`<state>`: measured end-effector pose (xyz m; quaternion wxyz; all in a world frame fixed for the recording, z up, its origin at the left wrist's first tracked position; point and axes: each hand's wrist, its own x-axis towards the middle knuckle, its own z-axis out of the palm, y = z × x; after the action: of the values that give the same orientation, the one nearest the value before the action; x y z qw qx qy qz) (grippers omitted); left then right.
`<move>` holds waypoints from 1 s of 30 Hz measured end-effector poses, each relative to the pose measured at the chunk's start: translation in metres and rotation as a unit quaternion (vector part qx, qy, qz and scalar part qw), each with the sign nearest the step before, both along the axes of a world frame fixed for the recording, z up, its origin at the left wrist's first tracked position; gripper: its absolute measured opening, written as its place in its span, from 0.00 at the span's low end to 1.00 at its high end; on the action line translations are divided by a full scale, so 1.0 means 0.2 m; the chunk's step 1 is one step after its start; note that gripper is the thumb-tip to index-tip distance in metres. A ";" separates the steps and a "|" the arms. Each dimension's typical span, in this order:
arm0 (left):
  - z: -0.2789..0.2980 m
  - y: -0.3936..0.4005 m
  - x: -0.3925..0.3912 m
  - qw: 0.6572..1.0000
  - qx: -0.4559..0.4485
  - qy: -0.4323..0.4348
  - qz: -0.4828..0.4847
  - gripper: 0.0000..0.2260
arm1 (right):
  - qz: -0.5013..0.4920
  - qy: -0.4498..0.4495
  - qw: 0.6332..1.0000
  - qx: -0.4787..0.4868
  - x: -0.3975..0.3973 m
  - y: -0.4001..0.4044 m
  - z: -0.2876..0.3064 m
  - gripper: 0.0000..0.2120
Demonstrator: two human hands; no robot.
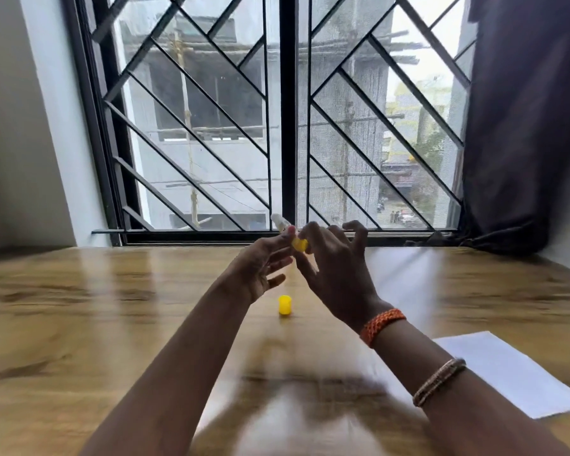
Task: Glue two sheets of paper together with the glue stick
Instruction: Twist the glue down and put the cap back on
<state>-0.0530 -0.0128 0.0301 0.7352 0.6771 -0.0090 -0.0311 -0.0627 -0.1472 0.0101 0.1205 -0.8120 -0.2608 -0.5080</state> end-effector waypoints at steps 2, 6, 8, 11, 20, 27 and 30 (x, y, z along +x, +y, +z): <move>-0.01 0.01 -0.01 1.000 -0.014 0.001 -0.027 0.14 | 0.089 0.062 0.990 0.095 -0.02 0.03 0.00 0.07; 0.00 0.03 -0.01 1.000 -0.008 0.008 -0.014 0.11 | 0.091 0.027 0.993 0.075 -0.03 0.05 0.03 0.06; 0.01 0.03 -0.01 1.000 0.016 0.012 0.010 0.11 | 0.024 -0.033 0.999 -0.009 -0.02 0.03 0.03 0.09; 0.01 0.03 -0.01 0.999 0.037 0.015 0.032 0.11 | -0.035 -0.096 0.989 -0.108 -0.01 0.00 0.02 0.15; 0.00 -0.04 -0.01 0.997 -0.051 -0.036 0.051 0.14 | 0.045 0.001 0.997 0.054 -0.01 0.02 0.01 0.07; -0.01 -0.07 -0.04 0.996 -0.051 -0.050 0.047 0.17 | 0.144 0.046 0.978 0.145 0.00 0.06 -0.02 0.09; -0.01 -0.07 -0.04 0.997 -0.053 -0.047 0.036 0.13 | 0.205 0.102 0.946 0.229 0.01 0.07 -0.02 0.11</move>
<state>-0.0611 -0.0265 0.0275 0.7696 0.6375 -0.0206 0.0282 -0.0603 -0.1326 0.0063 0.4312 -0.7389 -0.2845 -0.4327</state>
